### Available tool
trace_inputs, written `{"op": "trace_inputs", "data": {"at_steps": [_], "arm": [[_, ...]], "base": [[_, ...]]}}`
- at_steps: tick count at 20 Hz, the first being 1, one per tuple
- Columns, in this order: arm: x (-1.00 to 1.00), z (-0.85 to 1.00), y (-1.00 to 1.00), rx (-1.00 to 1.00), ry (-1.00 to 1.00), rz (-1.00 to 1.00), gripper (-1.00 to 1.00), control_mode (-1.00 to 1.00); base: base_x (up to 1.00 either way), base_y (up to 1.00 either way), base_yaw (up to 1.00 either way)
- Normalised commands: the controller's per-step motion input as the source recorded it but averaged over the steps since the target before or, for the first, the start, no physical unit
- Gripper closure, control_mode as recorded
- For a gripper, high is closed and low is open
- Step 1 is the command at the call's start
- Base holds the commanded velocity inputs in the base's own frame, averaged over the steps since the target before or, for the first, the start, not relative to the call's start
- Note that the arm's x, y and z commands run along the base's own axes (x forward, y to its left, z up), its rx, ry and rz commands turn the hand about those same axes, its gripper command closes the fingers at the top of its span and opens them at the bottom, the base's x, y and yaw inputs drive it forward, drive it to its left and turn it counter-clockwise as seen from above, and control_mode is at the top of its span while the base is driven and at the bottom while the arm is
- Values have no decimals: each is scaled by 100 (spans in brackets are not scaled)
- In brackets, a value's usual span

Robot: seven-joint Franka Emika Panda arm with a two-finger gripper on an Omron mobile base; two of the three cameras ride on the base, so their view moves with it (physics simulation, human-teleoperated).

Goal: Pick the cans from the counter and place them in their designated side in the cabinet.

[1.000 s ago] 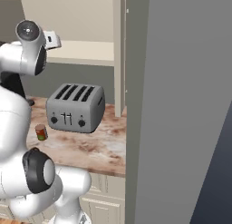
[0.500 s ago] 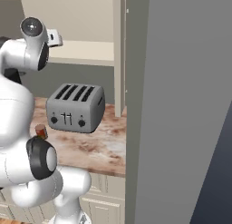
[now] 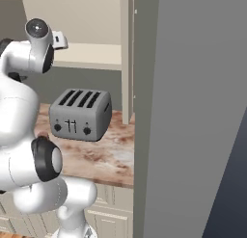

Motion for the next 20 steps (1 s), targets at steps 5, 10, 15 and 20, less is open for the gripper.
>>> {"op": "trace_inputs", "data": {"at_steps": [5,10,15,20], "arm": [[20,-6,8,0,0,0,100,-100],[25,-5,12,0,1,0,100,-100],[29,0,9,0,1,0,100,-100],[25,0,4,0,1,0,100,-100]], "base": [[0,0,0],[0,0,0],[0,0,0],[0,0,0]]}}
